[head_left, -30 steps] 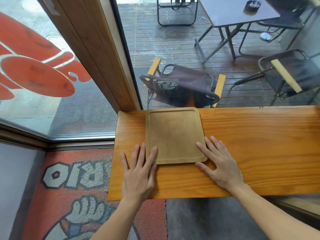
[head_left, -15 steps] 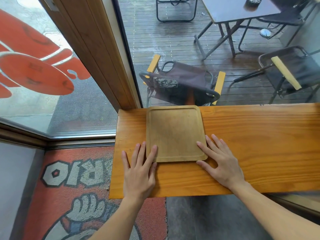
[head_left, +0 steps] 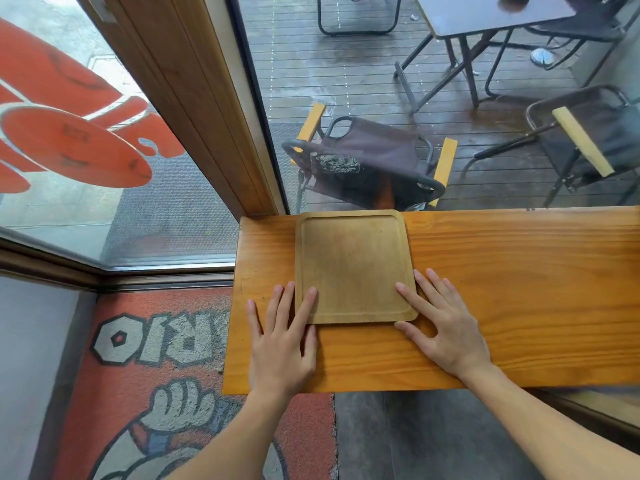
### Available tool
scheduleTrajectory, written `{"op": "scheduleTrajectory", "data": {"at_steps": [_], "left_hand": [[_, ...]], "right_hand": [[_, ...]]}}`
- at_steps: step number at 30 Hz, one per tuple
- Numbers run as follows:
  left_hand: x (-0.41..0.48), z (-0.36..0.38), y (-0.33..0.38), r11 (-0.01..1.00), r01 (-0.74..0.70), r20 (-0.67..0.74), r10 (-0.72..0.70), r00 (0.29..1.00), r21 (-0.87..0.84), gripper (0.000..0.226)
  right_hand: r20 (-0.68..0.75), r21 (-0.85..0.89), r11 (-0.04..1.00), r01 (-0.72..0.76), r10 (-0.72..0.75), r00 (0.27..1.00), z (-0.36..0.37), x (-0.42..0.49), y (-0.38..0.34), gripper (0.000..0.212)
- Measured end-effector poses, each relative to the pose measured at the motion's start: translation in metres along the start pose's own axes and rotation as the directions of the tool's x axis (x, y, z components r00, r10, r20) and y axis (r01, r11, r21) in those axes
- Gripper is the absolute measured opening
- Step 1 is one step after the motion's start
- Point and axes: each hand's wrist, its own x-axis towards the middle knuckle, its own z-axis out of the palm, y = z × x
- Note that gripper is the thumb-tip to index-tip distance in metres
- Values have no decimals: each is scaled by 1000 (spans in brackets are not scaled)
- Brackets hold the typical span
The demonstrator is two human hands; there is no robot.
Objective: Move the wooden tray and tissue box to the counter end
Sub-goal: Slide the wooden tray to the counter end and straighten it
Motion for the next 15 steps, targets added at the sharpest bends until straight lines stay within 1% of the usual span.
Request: {"op": "scheduleTrajectory", "data": {"at_steps": [15], "left_hand": [[2, -5, 1, 999, 23, 61, -25, 998, 37, 71]], "right_hand": [[21, 26, 1000, -8, 7, 1000, -3, 3, -2, 61]]}}
